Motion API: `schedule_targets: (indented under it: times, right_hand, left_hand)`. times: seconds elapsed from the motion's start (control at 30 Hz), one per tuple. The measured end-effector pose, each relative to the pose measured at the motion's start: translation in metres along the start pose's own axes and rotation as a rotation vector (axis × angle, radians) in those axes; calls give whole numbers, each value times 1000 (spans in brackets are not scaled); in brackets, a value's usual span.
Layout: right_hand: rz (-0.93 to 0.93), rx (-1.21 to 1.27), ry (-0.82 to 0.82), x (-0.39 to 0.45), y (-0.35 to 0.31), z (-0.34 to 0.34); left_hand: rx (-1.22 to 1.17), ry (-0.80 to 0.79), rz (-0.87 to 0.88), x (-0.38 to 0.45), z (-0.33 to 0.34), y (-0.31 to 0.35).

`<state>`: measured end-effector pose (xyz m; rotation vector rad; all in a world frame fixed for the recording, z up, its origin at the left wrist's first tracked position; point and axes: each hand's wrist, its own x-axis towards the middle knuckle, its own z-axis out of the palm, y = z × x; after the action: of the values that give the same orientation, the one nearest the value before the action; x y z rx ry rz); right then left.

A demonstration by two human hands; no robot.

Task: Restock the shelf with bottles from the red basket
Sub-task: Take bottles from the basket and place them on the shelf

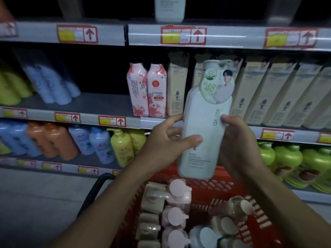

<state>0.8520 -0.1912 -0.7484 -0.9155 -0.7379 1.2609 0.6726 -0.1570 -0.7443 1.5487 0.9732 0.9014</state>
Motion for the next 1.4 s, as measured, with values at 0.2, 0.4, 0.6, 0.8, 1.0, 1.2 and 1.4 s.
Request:
schedule_targets:
  times: [0.2,0.4,0.6,0.8,1.0,1.2,1.4]
  right_hand:
    - [-107,-89,71,12,4,0]
    - [-240,-414,68,-5,7,-2]
    - [-265,-402,162,-19,8,4]
    - [-359,-426,160,-19,-36,36]
    - [-663,-404,62,15,-128,104]
    - [-880,-534,51,93,-188,151]
    - [-884,-644,33,150,-190,162]
  left_hand:
    - [-157,75,47,3,7,-11]
    - [-205,105,67,-1,9,-6]
    - [-140,131,125,-4,9,0]
    - [15,132,302,6,-11,57]
    - [148,259,550,51,-50,157]
    - [157,387,645,118,-82,218]
    - [157,442,606,165,-100,208]
